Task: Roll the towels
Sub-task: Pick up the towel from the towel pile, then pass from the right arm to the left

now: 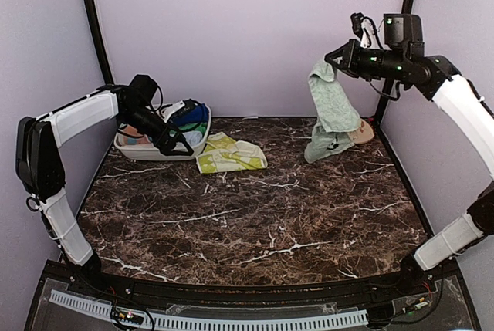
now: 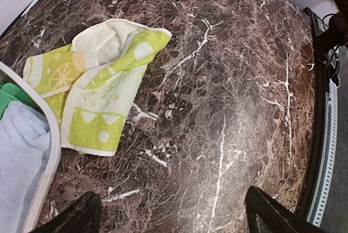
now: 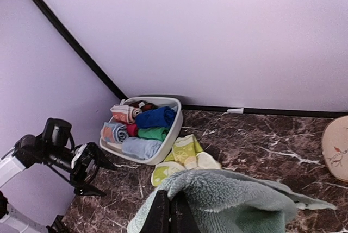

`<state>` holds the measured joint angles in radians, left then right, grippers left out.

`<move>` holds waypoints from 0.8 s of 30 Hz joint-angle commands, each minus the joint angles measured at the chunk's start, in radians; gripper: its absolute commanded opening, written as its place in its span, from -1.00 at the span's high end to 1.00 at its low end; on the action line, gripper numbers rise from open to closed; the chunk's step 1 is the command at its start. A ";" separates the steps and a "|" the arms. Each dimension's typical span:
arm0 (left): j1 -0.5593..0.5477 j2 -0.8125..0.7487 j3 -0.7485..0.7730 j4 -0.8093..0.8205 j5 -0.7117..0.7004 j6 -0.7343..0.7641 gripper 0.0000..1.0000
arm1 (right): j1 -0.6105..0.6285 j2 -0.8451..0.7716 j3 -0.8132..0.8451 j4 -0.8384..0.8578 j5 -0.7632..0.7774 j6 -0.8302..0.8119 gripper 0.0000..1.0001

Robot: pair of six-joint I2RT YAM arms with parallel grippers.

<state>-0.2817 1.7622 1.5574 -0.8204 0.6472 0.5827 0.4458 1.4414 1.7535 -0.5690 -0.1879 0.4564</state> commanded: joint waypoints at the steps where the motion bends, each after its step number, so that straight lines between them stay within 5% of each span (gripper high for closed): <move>1: -0.028 -0.049 0.038 -0.039 0.123 -0.011 -0.89 | 0.090 -0.014 -0.130 0.206 -0.066 0.145 1.00; 13: -0.149 -0.068 0.083 0.003 0.253 -0.068 -0.98 | 0.343 0.280 -0.040 0.401 -0.104 0.274 1.00; 24: -0.157 -0.274 -0.120 0.181 0.048 0.069 -0.98 | 0.404 0.454 -0.086 0.625 -0.142 0.447 1.00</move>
<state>-0.4324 1.5471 1.4918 -0.6842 0.7815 0.5613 0.8371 1.8557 1.6764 -0.1249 -0.3080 0.8261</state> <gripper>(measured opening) 0.990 0.006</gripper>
